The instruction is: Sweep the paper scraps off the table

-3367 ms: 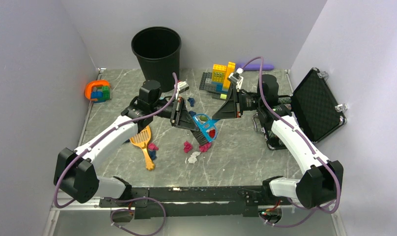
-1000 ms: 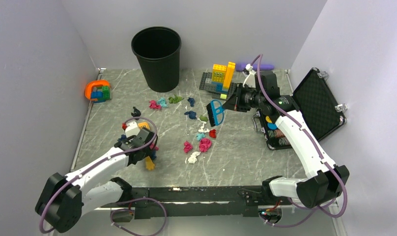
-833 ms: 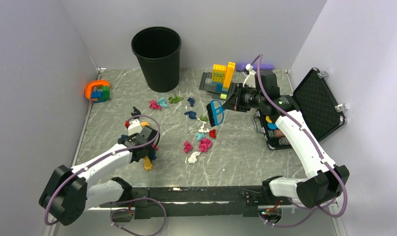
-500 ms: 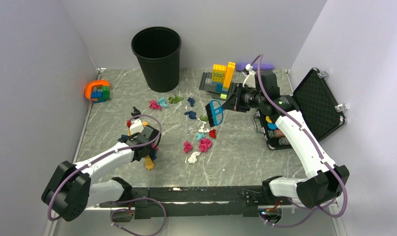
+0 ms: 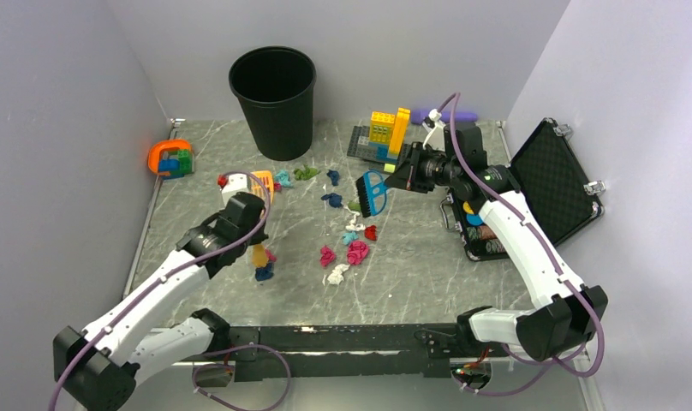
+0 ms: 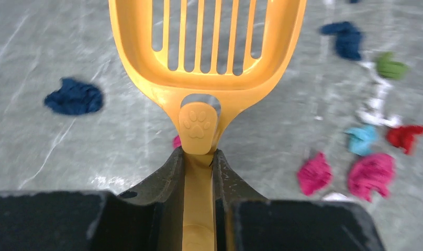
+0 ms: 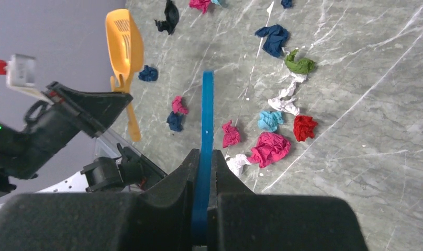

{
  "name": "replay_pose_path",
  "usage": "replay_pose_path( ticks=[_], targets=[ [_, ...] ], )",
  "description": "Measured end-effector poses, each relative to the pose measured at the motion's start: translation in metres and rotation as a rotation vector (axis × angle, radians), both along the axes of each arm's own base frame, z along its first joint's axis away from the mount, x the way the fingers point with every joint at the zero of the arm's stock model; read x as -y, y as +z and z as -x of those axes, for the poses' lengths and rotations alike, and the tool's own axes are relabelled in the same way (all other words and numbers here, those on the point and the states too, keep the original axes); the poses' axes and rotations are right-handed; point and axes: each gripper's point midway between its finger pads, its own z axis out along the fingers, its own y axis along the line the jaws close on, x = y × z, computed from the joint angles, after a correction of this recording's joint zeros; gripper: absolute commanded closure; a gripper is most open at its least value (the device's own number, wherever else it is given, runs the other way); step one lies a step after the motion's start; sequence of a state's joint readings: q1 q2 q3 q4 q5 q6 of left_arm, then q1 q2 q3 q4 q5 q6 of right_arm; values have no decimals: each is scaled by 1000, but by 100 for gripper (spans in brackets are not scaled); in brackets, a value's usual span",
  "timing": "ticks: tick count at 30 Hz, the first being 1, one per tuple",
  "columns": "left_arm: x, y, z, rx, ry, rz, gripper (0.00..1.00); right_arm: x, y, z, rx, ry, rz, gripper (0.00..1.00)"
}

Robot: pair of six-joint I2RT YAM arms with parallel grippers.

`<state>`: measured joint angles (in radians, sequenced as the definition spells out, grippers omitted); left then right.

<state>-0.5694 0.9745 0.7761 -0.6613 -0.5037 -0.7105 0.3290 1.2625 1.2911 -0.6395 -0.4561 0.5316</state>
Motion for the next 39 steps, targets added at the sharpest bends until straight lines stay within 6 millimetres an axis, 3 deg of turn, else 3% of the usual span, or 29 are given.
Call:
replay_pose_path(
  ticks=[3,6,11,16,18,22,25,30,34,39],
  targets=[
    [20,25,-4,55,-137,46,89,-1,-2,-2,-6,-2,0,100],
    [44,27,-2,52,-266,74,87,0,-6,-2,-19,-5,10,100],
    [84,-5,0,-69,-419,4,86,1,-7,-1,-25,-8,15,100],
    [110,-39,-12,-149,-466,-67,85,4,-3,6,-17,-11,11,100],
    [116,-52,-18,-171,-461,-83,78,6,0,11,-15,-12,11,100],
    [125,-75,-30,-206,-443,-99,46,11,6,21,-7,-22,16,100],
    [128,-86,-32,-224,-439,-100,31,13,9,26,0,-26,16,100],
    [131,-88,-33,-191,-441,-75,29,15,9,31,-13,-28,20,100],
    [121,-89,-18,-133,-466,-38,26,15,8,33,-25,-28,16,100],
    [119,-84,-6,-36,-519,-7,31,12,6,34,-48,-17,7,100]
  ],
)
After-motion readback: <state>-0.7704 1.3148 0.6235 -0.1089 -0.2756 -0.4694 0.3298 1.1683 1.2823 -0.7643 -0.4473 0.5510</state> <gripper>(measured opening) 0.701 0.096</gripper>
